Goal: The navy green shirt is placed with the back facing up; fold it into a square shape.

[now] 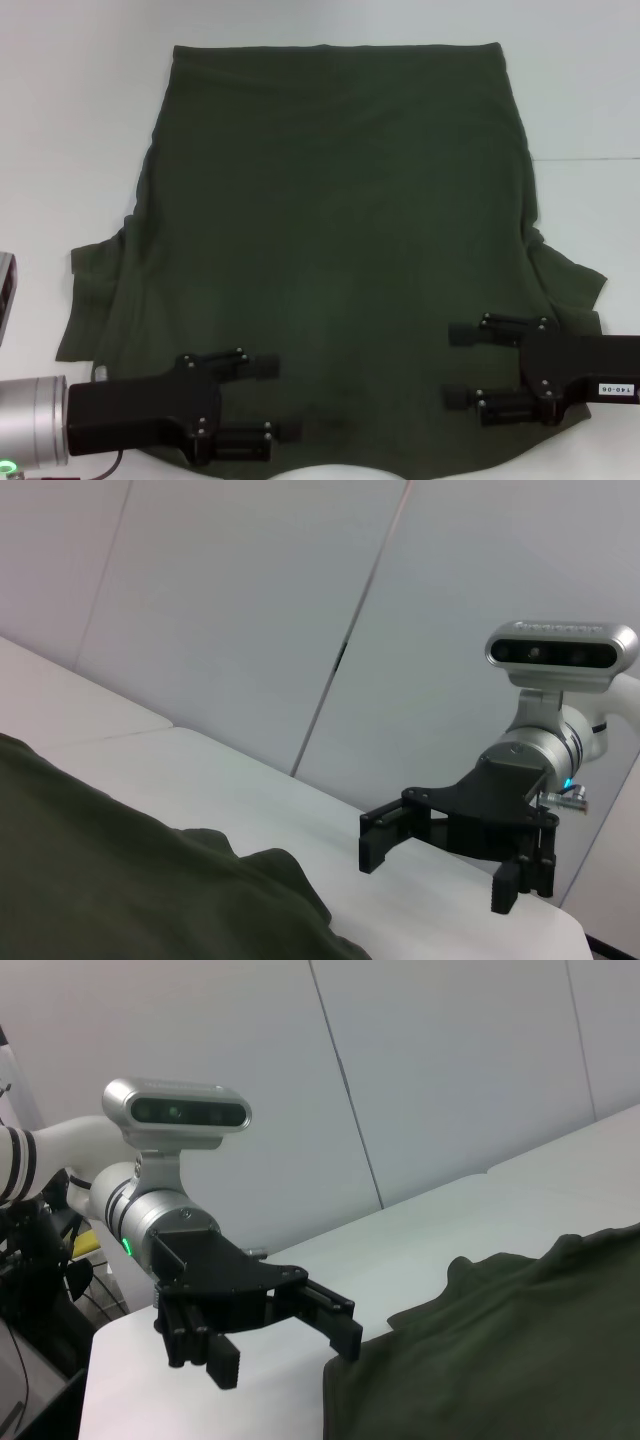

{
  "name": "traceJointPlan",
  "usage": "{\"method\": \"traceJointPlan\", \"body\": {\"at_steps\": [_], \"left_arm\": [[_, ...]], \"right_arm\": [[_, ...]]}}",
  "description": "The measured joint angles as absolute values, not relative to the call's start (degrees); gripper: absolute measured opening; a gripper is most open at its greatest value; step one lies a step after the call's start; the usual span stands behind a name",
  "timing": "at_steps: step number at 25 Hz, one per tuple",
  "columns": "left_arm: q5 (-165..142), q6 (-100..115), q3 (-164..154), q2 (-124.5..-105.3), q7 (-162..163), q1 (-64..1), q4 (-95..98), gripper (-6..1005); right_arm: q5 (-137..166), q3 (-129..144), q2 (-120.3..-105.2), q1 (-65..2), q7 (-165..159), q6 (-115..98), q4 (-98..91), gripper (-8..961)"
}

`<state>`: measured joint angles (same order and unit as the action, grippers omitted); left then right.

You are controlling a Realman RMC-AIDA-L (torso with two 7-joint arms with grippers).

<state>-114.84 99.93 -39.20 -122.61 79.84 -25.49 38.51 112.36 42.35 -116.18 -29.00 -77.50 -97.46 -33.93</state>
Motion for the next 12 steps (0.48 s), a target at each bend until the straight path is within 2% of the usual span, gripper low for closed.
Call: {"method": "traceJointPlan", "body": {"at_steps": [12], "left_arm": [[-114.4,99.6,-37.1,-122.52,80.6,-25.7,38.5,875]], "right_arm": [[112.4,42.1,-116.18,-29.3,-77.5,-97.3,-33.9,912]]}}
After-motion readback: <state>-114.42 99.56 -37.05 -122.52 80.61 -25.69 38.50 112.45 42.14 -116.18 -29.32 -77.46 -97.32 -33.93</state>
